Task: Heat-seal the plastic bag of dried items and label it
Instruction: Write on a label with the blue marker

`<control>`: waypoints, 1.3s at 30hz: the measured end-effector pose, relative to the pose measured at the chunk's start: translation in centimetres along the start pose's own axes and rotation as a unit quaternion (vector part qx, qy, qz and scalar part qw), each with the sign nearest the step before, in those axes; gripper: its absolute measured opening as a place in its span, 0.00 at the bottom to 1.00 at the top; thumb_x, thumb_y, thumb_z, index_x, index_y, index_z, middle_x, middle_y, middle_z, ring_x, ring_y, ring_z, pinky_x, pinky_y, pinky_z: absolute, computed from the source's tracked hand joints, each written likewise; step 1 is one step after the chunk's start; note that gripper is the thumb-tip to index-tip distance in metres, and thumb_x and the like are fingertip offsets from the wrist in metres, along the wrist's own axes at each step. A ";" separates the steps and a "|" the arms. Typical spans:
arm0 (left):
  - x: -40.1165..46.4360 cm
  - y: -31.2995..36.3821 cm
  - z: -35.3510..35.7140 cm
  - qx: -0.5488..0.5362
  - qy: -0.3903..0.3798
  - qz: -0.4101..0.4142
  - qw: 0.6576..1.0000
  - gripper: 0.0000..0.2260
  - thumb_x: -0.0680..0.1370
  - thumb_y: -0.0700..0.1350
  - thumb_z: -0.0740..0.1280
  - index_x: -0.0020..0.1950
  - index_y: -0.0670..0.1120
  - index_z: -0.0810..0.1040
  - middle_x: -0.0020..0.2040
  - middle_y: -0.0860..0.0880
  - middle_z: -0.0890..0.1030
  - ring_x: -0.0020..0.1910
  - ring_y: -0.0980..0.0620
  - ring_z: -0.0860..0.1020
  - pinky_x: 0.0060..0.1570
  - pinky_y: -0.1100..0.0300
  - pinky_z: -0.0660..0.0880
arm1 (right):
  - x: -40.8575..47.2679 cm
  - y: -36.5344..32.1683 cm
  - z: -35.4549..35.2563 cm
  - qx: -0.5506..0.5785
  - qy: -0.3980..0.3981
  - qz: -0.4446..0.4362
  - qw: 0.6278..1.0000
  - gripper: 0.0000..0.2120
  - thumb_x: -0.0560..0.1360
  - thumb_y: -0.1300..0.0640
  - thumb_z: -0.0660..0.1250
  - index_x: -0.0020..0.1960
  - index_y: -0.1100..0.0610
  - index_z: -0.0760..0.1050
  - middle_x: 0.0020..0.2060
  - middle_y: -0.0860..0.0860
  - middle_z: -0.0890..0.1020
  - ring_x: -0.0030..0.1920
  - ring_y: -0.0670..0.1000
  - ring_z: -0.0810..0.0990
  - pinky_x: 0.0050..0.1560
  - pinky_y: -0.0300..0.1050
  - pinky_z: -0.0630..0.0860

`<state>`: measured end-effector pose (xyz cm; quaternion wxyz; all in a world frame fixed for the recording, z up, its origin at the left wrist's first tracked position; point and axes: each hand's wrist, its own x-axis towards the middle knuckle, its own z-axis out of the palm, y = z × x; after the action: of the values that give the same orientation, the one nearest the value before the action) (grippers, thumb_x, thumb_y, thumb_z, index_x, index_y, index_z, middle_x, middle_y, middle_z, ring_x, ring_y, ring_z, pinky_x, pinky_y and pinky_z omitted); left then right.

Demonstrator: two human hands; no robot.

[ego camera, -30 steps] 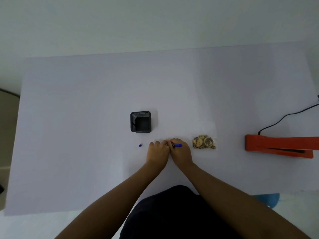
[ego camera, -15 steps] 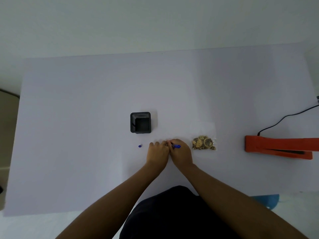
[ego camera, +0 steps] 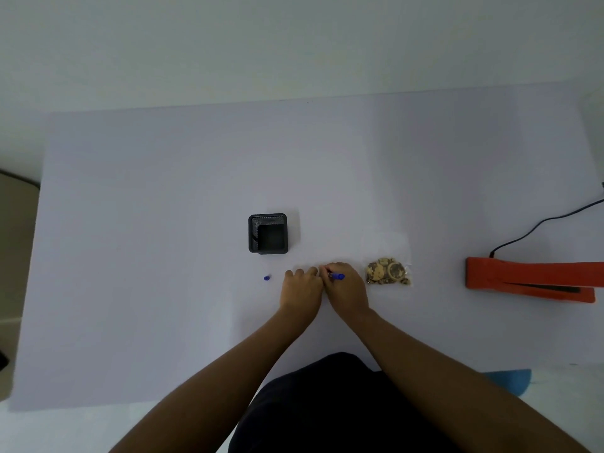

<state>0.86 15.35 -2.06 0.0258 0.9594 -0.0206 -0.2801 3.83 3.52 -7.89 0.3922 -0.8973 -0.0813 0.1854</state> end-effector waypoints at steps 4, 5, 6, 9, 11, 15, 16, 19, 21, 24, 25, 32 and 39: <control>-0.1 0.0 -0.1 0.004 0.005 0.004 1.000 0.11 0.80 0.39 0.62 0.61 0.44 0.76 0.57 0.46 0.76 0.53 0.46 0.76 0.57 0.51 0.72 | 0.0 0.2 -0.3 -0.016 0.019 0.002 1.000 0.15 0.82 0.56 0.62 0.38 0.57 0.76 0.35 0.53 0.79 0.37 0.51 0.76 0.40 0.48 0.75; -0.1 0.1 -0.1 0.004 0.004 0.006 1.000 0.11 0.79 0.39 0.63 0.61 0.44 0.76 0.57 0.46 0.76 0.54 0.46 0.76 0.57 0.51 0.72 | 0.0 0.4 -0.3 -0.019 0.018 0.002 1.000 0.15 0.82 0.55 0.62 0.37 0.56 0.75 0.34 0.53 0.79 0.37 0.51 0.76 0.40 0.49 0.75; -0.1 0.1 -0.2 0.006 0.002 0.008 1.000 0.11 0.79 0.39 0.63 0.61 0.44 0.76 0.57 0.46 0.76 0.54 0.45 0.76 0.57 0.51 0.72 | 0.0 0.5 -0.4 -0.018 0.018 0.003 1.000 0.15 0.81 0.55 0.62 0.36 0.55 0.75 0.34 0.52 0.78 0.37 0.51 0.76 0.40 0.50 0.75; -0.1 0.1 -0.2 0.009 0.001 0.006 1.000 0.09 0.80 0.39 0.63 0.59 0.44 0.77 0.56 0.45 0.76 0.53 0.46 0.77 0.58 0.51 0.72 | -0.2 0.6 -0.5 -0.005 0.036 0.005 0.999 0.16 0.81 0.57 0.62 0.34 0.52 0.71 0.32 0.52 0.77 0.36 0.51 0.75 0.38 0.50 0.74; -0.1 0.2 -0.2 0.007 0.000 0.006 1.000 0.09 0.80 0.39 0.64 0.59 0.44 0.77 0.56 0.45 0.76 0.53 0.46 0.77 0.58 0.51 0.72 | -0.4 0.6 -0.5 0.002 0.037 0.003 0.999 0.15 0.81 0.57 0.63 0.35 0.53 0.71 0.32 0.52 0.77 0.36 0.51 0.75 0.38 0.48 0.73; -0.1 0.1 0.0 -0.003 0.005 0.000 1.000 0.10 0.80 0.39 0.63 0.61 0.43 0.76 0.55 0.46 0.77 0.52 0.46 0.77 0.57 0.52 0.72 | -0.9 0.5 0.4 0.018 -0.010 0.001 1.000 0.16 0.80 0.51 0.58 0.38 0.56 0.75 0.35 0.53 0.79 0.37 0.49 0.74 0.39 0.42 0.70; -0.1 0.1 0.0 -0.004 0.007 0.001 1.000 0.10 0.80 0.39 0.63 0.61 0.43 0.75 0.56 0.46 0.77 0.52 0.46 0.77 0.57 0.52 0.72 | -0.9 0.5 0.5 0.019 -0.012 0.001 1.000 0.18 0.80 0.49 0.56 0.38 0.57 0.76 0.35 0.52 0.79 0.37 0.49 0.74 0.39 0.41 0.69; -0.2 0.0 0.1 -0.004 0.007 0.002 1.000 0.11 0.80 0.39 0.64 0.62 0.43 0.75 0.57 0.46 0.77 0.52 0.46 0.77 0.56 0.52 0.72 | -0.8 0.6 0.5 0.024 -0.020 0.002 1.000 0.20 0.79 0.47 0.55 0.39 0.57 0.78 0.35 0.52 0.79 0.37 0.49 0.75 0.40 0.42 0.71; -0.1 0.1 0.2 -0.001 0.005 0.001 1.000 0.11 0.80 0.39 0.64 0.62 0.42 0.75 0.57 0.46 0.77 0.52 0.46 0.77 0.56 0.52 0.72 | -0.6 0.7 0.3 0.021 -0.025 -0.002 0.999 0.18 0.80 0.49 0.58 0.39 0.57 0.78 0.35 0.52 0.80 0.38 0.50 0.76 0.40 0.44 0.73; 0.0 0.2 0.1 -0.003 0.003 -0.002 1.000 0.11 0.80 0.40 0.64 0.62 0.43 0.75 0.57 0.45 0.77 0.53 0.47 0.77 0.58 0.52 0.72 | -0.5 0.6 0.0 0.016 -0.024 0.001 1.000 0.15 0.81 0.54 0.61 0.38 0.58 0.77 0.34 0.52 0.79 0.37 0.51 0.76 0.40 0.46 0.73; 0.0 0.2 0.1 -0.003 0.003 -0.001 1.000 0.11 0.80 0.41 0.64 0.62 0.43 0.75 0.57 0.45 0.77 0.53 0.47 0.77 0.58 0.52 0.72 | -0.5 0.6 0.0 0.015 -0.025 0.001 1.000 0.15 0.81 0.55 0.61 0.38 0.58 0.77 0.34 0.52 0.79 0.37 0.51 0.76 0.40 0.45 0.72; 0.0 0.2 0.0 0.004 0.001 -0.001 1.000 0.10 0.80 0.41 0.63 0.61 0.42 0.75 0.56 0.45 0.77 0.52 0.46 0.77 0.58 0.52 0.72 | -0.6 0.6 0.4 0.007 -0.016 -0.001 1.000 0.19 0.80 0.50 0.56 0.38 0.57 0.77 0.33 0.51 0.79 0.36 0.50 0.75 0.39 0.44 0.71; -0.1 0.2 0.0 0.010 0.004 0.002 1.000 0.09 0.80 0.40 0.63 0.60 0.42 0.75 0.55 0.45 0.77 0.51 0.47 0.77 0.56 0.52 0.72 | -0.8 0.7 0.2 0.017 -0.001 -0.003 1.000 0.19 0.81 0.50 0.58 0.38 0.58 0.77 0.34 0.52 0.79 0.36 0.51 0.76 0.41 0.46 0.73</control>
<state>0.80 15.17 -1.99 0.0167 0.9606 -0.0252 -0.2763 3.05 2.99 -8.32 0.4077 -0.8903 -0.0809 0.1861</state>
